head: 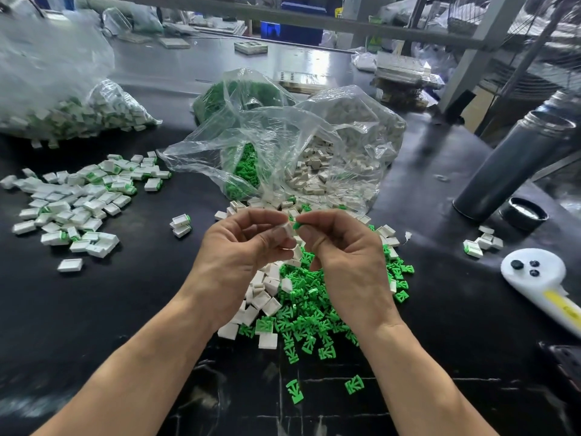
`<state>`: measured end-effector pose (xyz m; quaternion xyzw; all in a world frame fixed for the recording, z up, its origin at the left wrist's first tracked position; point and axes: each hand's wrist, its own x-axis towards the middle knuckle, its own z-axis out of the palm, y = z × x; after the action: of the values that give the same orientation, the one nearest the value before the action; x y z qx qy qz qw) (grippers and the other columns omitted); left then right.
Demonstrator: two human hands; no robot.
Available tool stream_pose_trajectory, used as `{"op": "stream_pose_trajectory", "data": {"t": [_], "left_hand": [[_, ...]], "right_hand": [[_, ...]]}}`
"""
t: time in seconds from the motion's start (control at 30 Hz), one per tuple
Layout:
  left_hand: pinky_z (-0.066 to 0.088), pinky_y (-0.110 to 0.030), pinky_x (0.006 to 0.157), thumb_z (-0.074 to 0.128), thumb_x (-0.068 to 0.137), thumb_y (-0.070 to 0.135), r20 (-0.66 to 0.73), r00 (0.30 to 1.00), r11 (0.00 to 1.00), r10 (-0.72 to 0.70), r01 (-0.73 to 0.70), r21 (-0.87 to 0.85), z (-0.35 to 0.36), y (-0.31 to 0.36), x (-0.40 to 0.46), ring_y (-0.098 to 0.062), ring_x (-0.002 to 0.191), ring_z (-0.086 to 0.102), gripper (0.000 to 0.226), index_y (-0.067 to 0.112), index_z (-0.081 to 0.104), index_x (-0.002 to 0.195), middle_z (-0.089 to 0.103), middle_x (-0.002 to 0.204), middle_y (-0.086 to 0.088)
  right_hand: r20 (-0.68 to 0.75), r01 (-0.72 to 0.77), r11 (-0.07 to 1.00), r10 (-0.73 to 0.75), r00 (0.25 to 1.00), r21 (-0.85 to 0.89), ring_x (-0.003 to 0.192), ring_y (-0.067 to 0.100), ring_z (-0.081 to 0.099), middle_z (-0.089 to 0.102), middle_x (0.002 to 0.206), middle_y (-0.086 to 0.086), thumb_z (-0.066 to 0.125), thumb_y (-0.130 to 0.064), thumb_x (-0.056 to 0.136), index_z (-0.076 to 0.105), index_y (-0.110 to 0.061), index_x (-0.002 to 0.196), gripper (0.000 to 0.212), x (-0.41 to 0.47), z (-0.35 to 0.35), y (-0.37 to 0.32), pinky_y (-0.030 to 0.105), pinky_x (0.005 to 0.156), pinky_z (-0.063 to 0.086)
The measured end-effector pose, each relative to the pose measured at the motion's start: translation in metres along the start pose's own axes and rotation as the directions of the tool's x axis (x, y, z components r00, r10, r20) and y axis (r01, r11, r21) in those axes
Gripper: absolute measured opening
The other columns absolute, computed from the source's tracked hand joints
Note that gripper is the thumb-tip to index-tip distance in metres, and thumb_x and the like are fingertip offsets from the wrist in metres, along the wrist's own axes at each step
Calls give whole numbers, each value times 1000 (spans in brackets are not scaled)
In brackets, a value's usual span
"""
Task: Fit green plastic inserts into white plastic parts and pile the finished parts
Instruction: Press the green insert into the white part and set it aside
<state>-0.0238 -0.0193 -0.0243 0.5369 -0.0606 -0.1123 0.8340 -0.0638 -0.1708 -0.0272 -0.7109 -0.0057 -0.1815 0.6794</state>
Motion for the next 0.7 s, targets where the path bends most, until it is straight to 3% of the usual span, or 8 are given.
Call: {"op": "stream_pose_trajectory", "data": {"t": [0.17,0.47,0.6,0.7], "left_hand": [[62,-29,67,75,72,10,2,1000,999,8,-8,49,1,0,-2,-21,69,71,25,4,71,96,73,78,-11],[62,-30,70,74,86,-3,-33,978,936,206,-187,300,7,0,-9,-18,72,69,13,4,74,97,76,81,-7],[61,-27,69,74,85,-5,-36,978,943,203,-186,277,6,0,-8,-21,72,69,14,3,74,97,76,83,-10],[60,-26,70,75,84,-2,-31,978,943,206,-190,274,5,0,-7,-20,73,70,16,6,75,98,77,86,-11]], "right_hand": [[-6,4,1000,-4,1000,-7,75,4,66,78,91,-5,74,-6,92,79,-24,96,19,0,1,-2,24,69,53],[-4,92,971,-95,995,-222,87,10,72,77,92,-10,78,-13,91,79,-22,102,15,-1,-1,3,19,74,54],[-26,-20,996,18,1000,-82,73,4,68,77,87,-6,78,-10,90,77,-24,103,19,0,0,2,20,64,54],[-24,-138,989,139,990,59,65,11,64,75,79,3,78,-9,89,76,-21,91,12,2,0,0,23,57,53]]}}
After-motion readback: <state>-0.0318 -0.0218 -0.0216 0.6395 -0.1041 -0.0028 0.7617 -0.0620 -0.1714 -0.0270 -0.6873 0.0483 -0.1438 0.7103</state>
